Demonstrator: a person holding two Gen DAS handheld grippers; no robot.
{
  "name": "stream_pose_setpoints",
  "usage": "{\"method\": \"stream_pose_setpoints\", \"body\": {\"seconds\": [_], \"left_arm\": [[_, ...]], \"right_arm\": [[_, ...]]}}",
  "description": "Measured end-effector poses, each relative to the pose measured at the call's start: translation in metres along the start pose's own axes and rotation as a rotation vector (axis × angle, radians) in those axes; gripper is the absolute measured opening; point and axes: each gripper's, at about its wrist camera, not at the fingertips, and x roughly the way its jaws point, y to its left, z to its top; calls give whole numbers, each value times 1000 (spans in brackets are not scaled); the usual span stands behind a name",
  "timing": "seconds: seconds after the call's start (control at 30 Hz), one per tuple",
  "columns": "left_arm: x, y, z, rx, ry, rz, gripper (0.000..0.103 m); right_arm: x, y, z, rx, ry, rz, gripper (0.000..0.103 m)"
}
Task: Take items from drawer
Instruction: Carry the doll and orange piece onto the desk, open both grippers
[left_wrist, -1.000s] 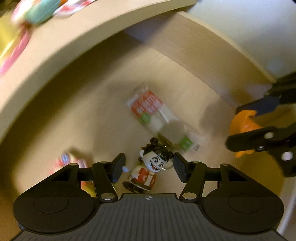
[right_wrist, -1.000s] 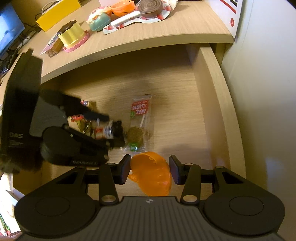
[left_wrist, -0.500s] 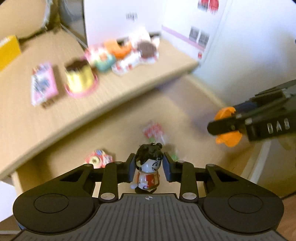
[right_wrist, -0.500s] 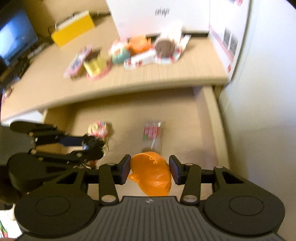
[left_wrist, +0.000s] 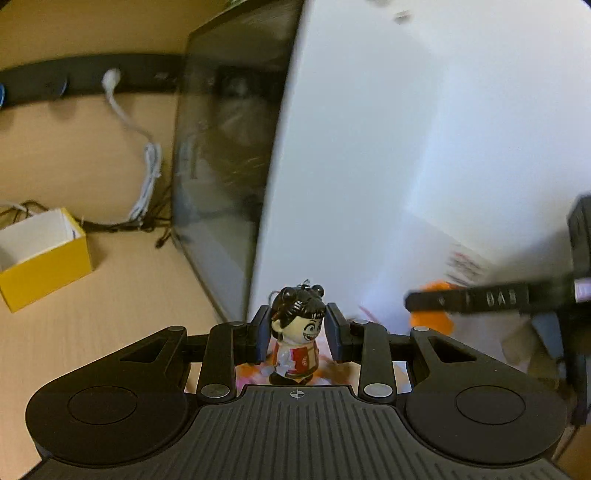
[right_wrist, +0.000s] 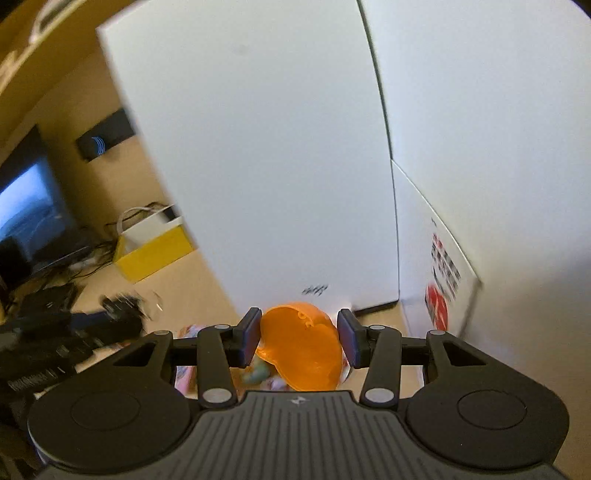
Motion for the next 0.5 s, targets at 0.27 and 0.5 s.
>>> {"method": "stream_pose_setpoints", "body": {"seconds": [0.27,0.5], "left_arm": [[100,57,-27,-102,165,54,35],[129,72,-51,-78,275,143,35]], "right_arm": [[119,-16,-17,-69,90,-144,45],[177,-31,-27,-77,135,-178,46]]}}
